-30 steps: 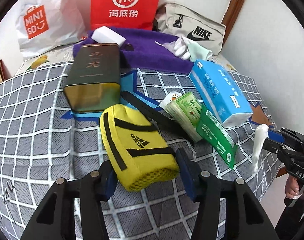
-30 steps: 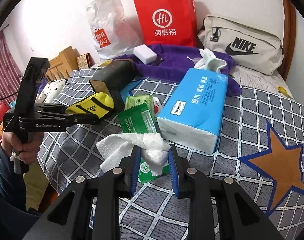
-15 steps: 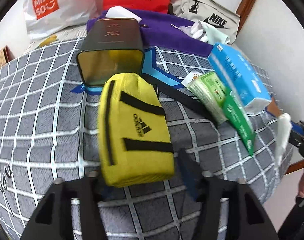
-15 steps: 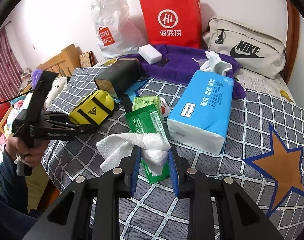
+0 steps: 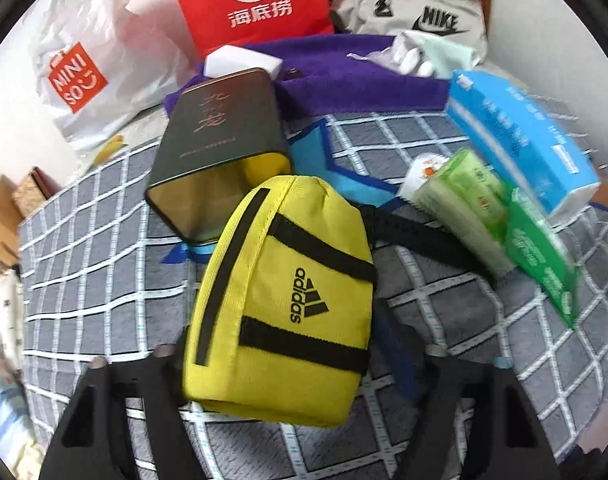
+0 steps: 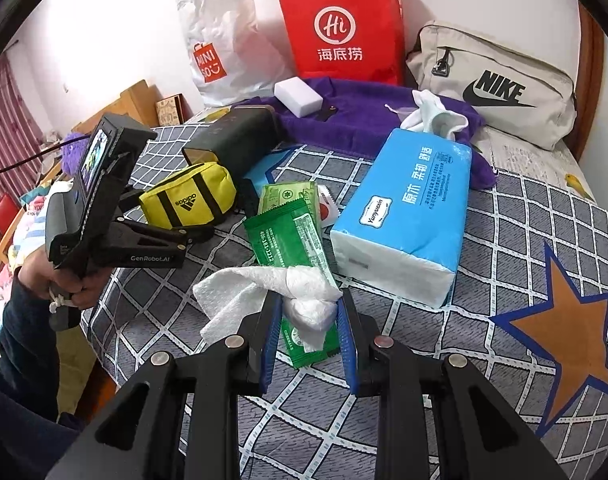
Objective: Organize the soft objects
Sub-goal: 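Close the left tool on the yellow adidas bag and lift it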
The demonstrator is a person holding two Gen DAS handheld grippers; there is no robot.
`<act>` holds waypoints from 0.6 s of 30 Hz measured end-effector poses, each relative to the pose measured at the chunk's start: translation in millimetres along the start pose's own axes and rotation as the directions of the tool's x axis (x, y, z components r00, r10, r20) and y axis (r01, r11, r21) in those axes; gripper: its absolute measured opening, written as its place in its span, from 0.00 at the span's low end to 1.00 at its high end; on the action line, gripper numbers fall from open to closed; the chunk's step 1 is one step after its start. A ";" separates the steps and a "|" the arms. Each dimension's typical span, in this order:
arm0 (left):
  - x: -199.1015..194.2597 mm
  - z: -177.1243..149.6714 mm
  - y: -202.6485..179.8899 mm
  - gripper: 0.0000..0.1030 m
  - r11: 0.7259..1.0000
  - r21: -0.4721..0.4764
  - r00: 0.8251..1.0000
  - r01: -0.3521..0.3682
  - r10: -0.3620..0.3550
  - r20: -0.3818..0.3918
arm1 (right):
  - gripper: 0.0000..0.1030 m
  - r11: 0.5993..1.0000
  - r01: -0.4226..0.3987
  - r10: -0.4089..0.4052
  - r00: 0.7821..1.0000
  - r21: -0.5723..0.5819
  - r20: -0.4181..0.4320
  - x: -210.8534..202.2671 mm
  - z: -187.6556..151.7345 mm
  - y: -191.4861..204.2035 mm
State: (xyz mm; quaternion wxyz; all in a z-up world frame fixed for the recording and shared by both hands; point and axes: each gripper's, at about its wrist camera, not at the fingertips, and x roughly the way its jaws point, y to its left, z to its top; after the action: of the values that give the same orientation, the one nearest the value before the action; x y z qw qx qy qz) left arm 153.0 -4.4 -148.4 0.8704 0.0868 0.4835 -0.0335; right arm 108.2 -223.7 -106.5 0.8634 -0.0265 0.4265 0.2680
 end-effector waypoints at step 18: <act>-65.6 8.6 20.8 0.39 0.960 -0.114 0.962 0.254 -0.240 0.127 | 0.26 1.000 -0.002 0.001 0.998 0.013 0.060 -12.6 35.0 -4.6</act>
State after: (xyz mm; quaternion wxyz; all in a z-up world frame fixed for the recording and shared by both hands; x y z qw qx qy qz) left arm 128.4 12.8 -85.9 0.8889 -0.0329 0.4421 -0.1154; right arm 129.5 -223.6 -75.7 0.8757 -0.0125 0.4024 0.2667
